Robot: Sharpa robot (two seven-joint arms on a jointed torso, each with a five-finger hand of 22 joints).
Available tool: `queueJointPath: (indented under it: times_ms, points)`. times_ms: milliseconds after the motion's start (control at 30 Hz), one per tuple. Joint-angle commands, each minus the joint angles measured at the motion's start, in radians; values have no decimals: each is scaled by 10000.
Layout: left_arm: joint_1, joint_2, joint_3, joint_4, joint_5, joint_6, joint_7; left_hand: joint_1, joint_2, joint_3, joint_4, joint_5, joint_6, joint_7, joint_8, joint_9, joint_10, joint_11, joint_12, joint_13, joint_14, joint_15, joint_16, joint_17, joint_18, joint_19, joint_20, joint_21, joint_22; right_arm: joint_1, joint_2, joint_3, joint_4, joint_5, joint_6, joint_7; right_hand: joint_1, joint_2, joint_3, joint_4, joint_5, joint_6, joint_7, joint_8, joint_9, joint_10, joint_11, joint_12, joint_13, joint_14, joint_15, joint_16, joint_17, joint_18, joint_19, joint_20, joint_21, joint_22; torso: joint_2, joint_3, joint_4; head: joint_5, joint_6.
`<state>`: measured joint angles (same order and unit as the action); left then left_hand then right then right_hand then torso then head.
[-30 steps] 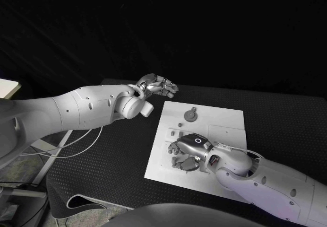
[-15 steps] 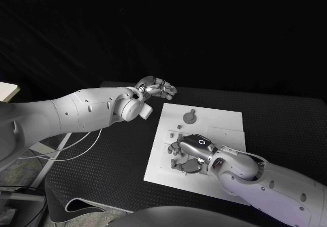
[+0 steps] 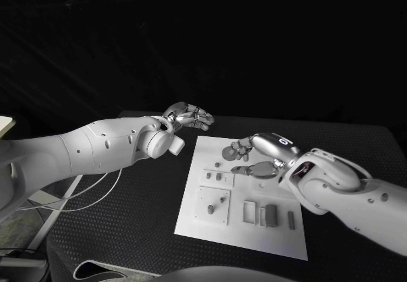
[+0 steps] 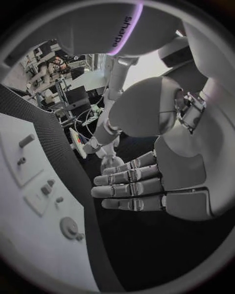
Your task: Assemble the parts on the task board
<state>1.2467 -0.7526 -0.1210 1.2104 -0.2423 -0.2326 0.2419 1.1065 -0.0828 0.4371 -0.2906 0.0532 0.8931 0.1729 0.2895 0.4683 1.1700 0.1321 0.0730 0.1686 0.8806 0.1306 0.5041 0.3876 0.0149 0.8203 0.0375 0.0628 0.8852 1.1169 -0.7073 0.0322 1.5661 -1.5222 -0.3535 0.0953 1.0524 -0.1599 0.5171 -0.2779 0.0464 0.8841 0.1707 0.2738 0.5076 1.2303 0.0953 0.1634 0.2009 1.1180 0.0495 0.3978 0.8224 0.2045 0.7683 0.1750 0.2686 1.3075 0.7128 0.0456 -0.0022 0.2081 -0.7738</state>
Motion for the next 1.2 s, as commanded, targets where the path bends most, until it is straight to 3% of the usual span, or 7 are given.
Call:
queueJointPath:
  times_ms: [33, 233, 267, 300, 333, 767, 1200]
  points:
    - [5, 77, 3, -79, 129, 146, 98, -7, 27, -42, 23, -8, -80, -5, 41, -14, -60, -7, -35, -12, -6, 64, -52, 13, -64, -82, -3, 42, -18, 159, -503, -23, 289, 1620, 1679, -1323, -247, 309, -105, 83, 24, 220, -86, 134, 79, 744, -325, 417, 244, 722, -356, 423, 217, 303, 682, -105, 375, 267, -73, -12, -100, -142, 99]
    - [-7, 130, -7, -158, 128, 162, 57, -25, 31, -47, 28, -8, -81, -3, 41, -17, -69, -2, -37, -17, -10, 67, -64, 20, -66, -86, 0, 43, -24, 263, -1256, -151, 374, 2383, 2979, -2842, -895, 334, -605, 242, 83, 645, -672, 428, 417, 2440, -1064, 3372, 2801, 2198, -1439, 3692, 2562, 573, 2577, -602, 1625, 289, -152, -11, -239, -324, 249]
    - [-8, 130, -8, -159, 128, 170, 57, -28, 31, -49, 29, -9, -81, -3, 41, -17, -69, -2, -38, -17, -10, 68, -65, 21, -66, -86, 0, 43, -25, 263, -1320, -197, 387, 2498, 3106, -3012, -906, 361, -594, 266, 81, 703, -802, 472, 499, 2221, -1057, 4244, 3652, 2195, -1582, 4467, 3123, 573, 2819, -742, 1894, 287, -159, -4, -265, -333, 260]
    - [-12, 136, -10, -162, 128, 183, 56, -30, 31, -50, 29, -9, -81, -3, 41, -17, -70, -1, -38, -17, -10, 68, -66, 22, -66, -86, 1, 43, -25, 263, -1437, -267, 406, 2717, 3273, -3301, -1431, 506, -458, 675, -14, 719, -665, 517, 743, 213, -1112, 6468, 6208, 1171, -1675, 5736, 4135, 571, 2729, -956, 2342, 290, -164, 3, -285, -354, 267]
    - [-19, 138, -10, -162, 128, 189, 54, -37, 30, -52, 30, -8, -82, -2, 41, -18, -71, -1, -37, -18, -10, 69, -68, 24, -67, -87, 1, 43, -27, 263, -1552, -364, 438, 2950, 3397, -3590, -1179, 402, -367, 527, 19, 697, -710, 513, 776, 461, -1138, 6880, 6508, 1434, -1734, 5992, 4184, 551, 2831, -994, 2494, 305, -169, 13, -304, -375, 273]
    - [-126, 161, -18, -223, 129, 255, 43, -80, 41, -67, 36, -8, -85, 0, 42, -22, -81, 4, -38, -26, -15, 74, -89, 38, -68, -95, 5, 44, -38, 243, -2245, -1218, 786, 3928, 4461, -5327, -3084, 208, -154, 2251, 17, 1047, -967, 654, 1220, 297, -1311, 9133, 8682, 2007, -1907, 7816, 4433, 573, 3283, -1472, 3944, 285, -197, 90, -440, -873, 330]
    - [-164, 184, -18, -186, 129, 355, 22, -123, 55, -82, 33, -9, -108, 8, 32, -32, -105, 13, -43, -39, -30, 82, -122, 58, -69, -113, 11, 43, -55, -262, -1669, -1438, 572, 3950, 3989, -5605, -3502, -61, 124, 2617, 26, 1113, -949, 541, 1405, 780, -1319, 10218, 9880, 1989, -1898, 8599, 4339, 573, 3156, -1645, 4736, 261, -188, 71, -409, -1155, 150]
